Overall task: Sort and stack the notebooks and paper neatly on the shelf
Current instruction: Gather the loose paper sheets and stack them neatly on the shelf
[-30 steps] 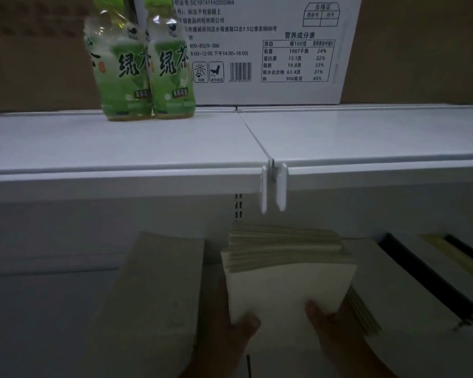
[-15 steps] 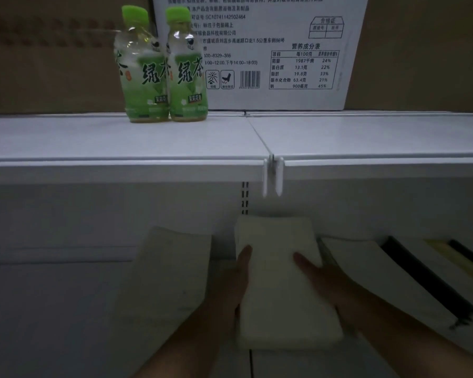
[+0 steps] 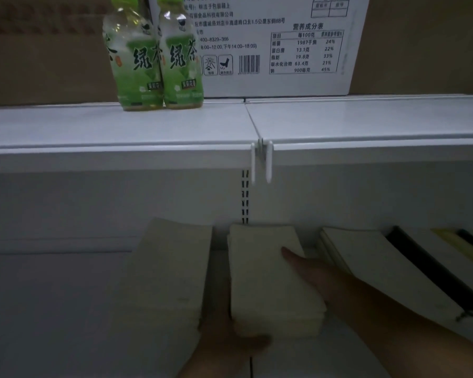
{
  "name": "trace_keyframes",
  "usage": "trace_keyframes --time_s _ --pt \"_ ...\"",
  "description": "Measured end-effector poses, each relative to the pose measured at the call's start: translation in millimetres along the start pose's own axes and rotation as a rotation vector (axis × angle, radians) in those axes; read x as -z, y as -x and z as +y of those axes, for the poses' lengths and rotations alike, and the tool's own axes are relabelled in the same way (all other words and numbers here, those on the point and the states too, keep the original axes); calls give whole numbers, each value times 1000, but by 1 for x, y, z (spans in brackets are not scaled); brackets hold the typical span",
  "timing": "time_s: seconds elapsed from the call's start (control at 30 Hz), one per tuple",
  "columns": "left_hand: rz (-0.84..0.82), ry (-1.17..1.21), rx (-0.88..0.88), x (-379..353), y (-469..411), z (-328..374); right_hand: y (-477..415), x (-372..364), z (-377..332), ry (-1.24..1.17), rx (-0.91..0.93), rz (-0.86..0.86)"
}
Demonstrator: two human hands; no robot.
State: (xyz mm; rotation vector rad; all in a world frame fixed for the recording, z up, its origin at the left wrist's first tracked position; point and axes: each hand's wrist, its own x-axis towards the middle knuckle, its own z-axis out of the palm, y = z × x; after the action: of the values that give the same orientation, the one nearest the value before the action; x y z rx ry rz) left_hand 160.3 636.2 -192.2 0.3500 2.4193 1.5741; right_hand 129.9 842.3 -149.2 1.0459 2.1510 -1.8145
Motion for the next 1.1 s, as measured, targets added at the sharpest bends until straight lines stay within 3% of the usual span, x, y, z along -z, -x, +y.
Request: trace_keyframes --time_s 0.13,0.33,0.4,0.53,0.67,0.77,0.87,0.97,1.1 --pt "0 -178 43 1 -2 -7 1 -1 0 -17 13 -7" --pt "86 -104 -19 2 -2 -8 13 9 12 -399 58 -126" --pt "90 -92 -22 4 0 -3 18 8 21 -365 58 -115" --pt "56 -194 -8 5 -2 7 17 4 28 -54 203 3" --pt "31 -245 57 -2 -6 2 14 2 29 -150 237 6" --pt "-40 -61 197 4 -10 6 17 -1 32 -172 268 -1" --pt "-94 175 214 15 -11 24 14 1 32 -227 240 -22" --pt "35 463 303 20 -23 48 10 2 30 -258 208 -20" --pt "96 285 299 11 -63 70 10 4 18 -266 210 -20"
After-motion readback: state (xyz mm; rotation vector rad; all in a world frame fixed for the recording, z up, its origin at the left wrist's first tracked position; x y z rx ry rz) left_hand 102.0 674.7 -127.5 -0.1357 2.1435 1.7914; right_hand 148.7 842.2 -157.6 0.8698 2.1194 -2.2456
